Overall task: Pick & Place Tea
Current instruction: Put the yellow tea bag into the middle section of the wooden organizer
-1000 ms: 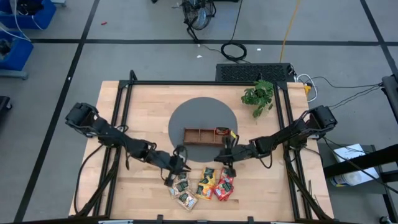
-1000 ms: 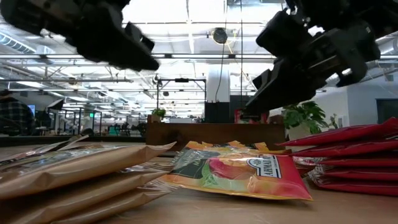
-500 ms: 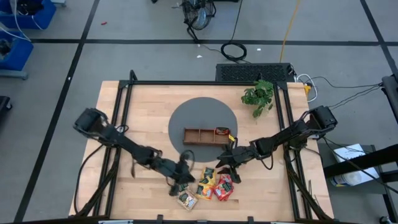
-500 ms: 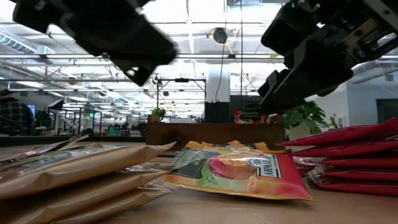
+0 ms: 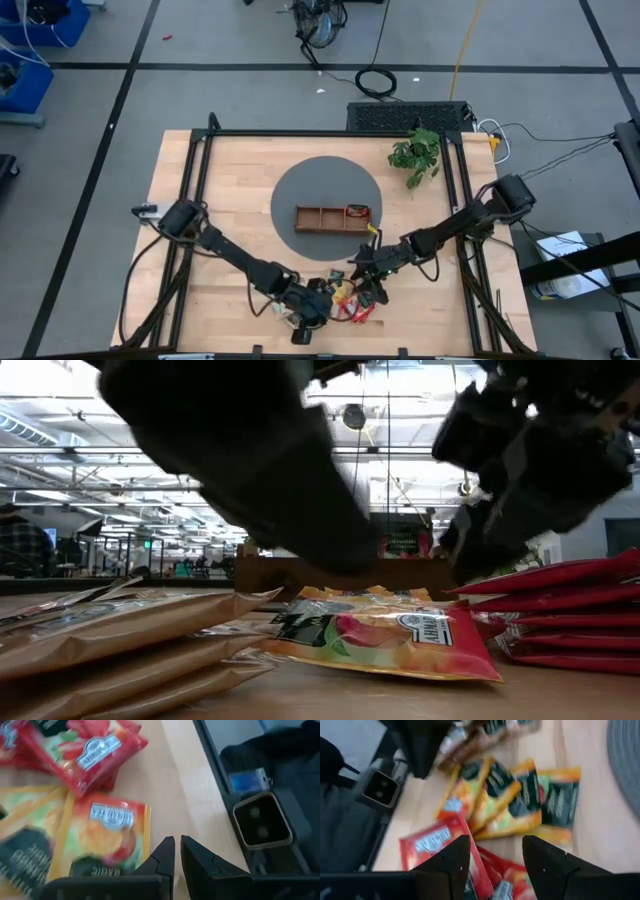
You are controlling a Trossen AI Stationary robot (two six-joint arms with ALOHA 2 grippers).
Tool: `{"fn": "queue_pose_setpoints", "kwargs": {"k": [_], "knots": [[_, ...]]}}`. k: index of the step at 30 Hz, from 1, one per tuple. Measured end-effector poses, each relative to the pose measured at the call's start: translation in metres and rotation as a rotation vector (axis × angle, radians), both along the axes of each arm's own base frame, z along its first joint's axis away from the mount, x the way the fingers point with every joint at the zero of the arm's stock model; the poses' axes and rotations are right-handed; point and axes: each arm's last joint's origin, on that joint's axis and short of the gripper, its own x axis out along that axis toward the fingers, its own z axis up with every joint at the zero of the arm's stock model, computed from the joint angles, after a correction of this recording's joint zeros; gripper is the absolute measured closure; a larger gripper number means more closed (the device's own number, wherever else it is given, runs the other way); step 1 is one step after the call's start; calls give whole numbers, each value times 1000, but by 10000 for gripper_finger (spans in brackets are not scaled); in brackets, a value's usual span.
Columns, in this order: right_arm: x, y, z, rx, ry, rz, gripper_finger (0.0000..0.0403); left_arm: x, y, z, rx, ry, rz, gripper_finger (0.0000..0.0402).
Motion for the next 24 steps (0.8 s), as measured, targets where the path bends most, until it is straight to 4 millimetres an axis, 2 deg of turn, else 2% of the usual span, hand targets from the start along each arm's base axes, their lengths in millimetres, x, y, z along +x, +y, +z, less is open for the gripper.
{"fn": "queue_pose_setpoints", "kwargs": {"k": [8,15,24], "knots": [[9,-6,-23,-28,8,-105,234,5,9,-20,52,42,109,366],[15,-12,-20,-17,-62,-114,234,5,11,-23,96,32,121,366],[15,-12,-20,-8,-53,-91,241,7,15,-23,132,14,107,366]]}}
